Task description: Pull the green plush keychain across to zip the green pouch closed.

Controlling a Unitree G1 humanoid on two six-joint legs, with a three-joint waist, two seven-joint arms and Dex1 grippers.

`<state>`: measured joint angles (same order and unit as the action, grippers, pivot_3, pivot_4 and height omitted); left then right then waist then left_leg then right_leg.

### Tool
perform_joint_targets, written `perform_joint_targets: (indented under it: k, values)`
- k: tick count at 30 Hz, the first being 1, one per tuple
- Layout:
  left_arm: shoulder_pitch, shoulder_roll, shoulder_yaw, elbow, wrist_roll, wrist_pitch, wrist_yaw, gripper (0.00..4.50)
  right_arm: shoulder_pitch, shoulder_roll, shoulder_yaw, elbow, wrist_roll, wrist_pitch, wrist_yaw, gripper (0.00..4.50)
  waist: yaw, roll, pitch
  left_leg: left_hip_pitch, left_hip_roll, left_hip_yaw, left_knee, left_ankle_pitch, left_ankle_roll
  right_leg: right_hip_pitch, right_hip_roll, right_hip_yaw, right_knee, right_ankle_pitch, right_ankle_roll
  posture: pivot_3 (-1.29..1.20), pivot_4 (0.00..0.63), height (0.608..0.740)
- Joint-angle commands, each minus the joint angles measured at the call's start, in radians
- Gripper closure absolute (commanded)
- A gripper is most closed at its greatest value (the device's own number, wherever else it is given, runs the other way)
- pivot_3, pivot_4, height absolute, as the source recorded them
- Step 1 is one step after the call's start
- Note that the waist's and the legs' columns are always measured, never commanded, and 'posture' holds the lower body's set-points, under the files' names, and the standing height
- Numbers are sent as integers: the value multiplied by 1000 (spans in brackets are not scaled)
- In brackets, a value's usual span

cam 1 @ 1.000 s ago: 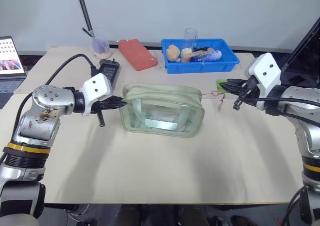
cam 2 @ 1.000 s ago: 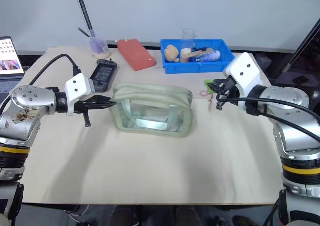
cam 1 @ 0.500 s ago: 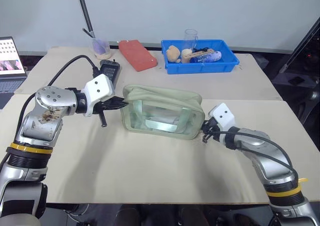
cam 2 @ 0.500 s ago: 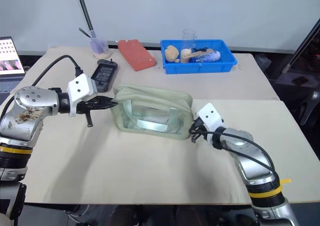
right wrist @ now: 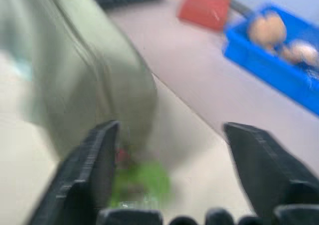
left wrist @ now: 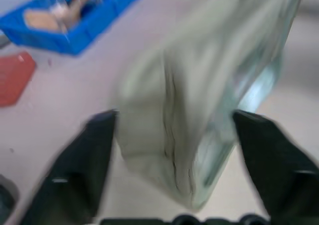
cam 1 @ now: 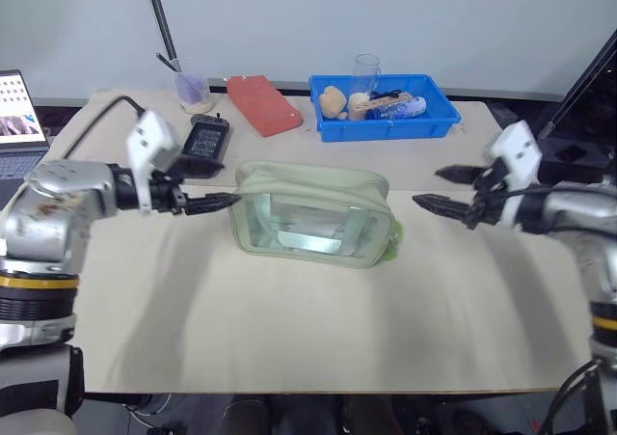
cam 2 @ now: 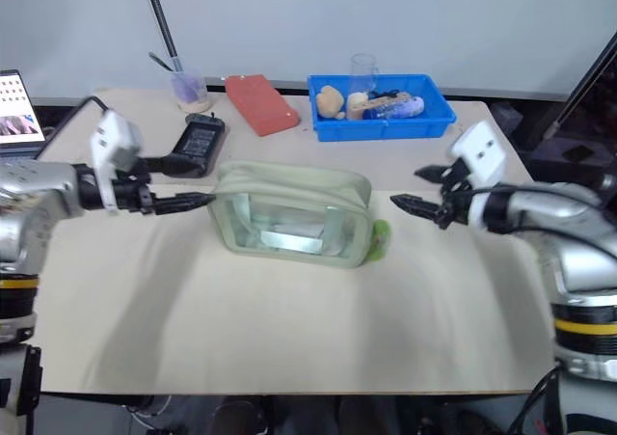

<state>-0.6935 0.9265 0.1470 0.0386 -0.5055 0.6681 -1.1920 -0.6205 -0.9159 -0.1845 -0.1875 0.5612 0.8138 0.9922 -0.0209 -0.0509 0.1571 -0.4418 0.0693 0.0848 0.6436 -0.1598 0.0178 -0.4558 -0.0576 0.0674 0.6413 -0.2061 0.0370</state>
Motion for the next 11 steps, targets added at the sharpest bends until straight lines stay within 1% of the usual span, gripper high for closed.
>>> perform_joint_targets:
  k: [1, 3, 5, 8, 11]
  values:
    - [-34, 61, 67, 13, -64, 76, -24, 0, -98, -40, -76, -84, 206, 170, 41, 9, -1, 0, 0, 0, 0, 0, 0, 0, 0, 0, 0, 0, 0, 0, 0, 0, 150, 740]
    - [-34, 84, 77, 32, -62, 63, -32, 0, -132, -25, -87, -100, 245, 196, 3, 9, 0, 0, 0, 1, 0, 0, -1, 0, 0, 0, 0, 0, 0, -2, 1, 0, 150, 740]
    - [-42, 95, 82, 56, -58, 51, -31, 0, -140, -6, -86, -113, 251, 200, -42, 9, 3, 0, 0, 1, 0, 0, -1, 0, 0, 0, 0, 0, 0, -2, 1, 0, 150, 740]
    - [-33, 96, 72, 64, -36, 6, -35, 0, -105, 3, -76, -132, 228, 170, -80, 9, 10, 0, 0, 0, 0, 0, -1, 0, 0, 0, -2, 0, -1, -2, 1, 0, 150, 740]
    - [-27, 84, 61, 82, -3, -46, -11, 0, -68, -3, -49, -120, 176, 115, -92, 9, 13, 0, 0, -1, -1, 1, 0, 0, 0, 0, -3, 0, -2, 0, -3, 0, 150, 740]
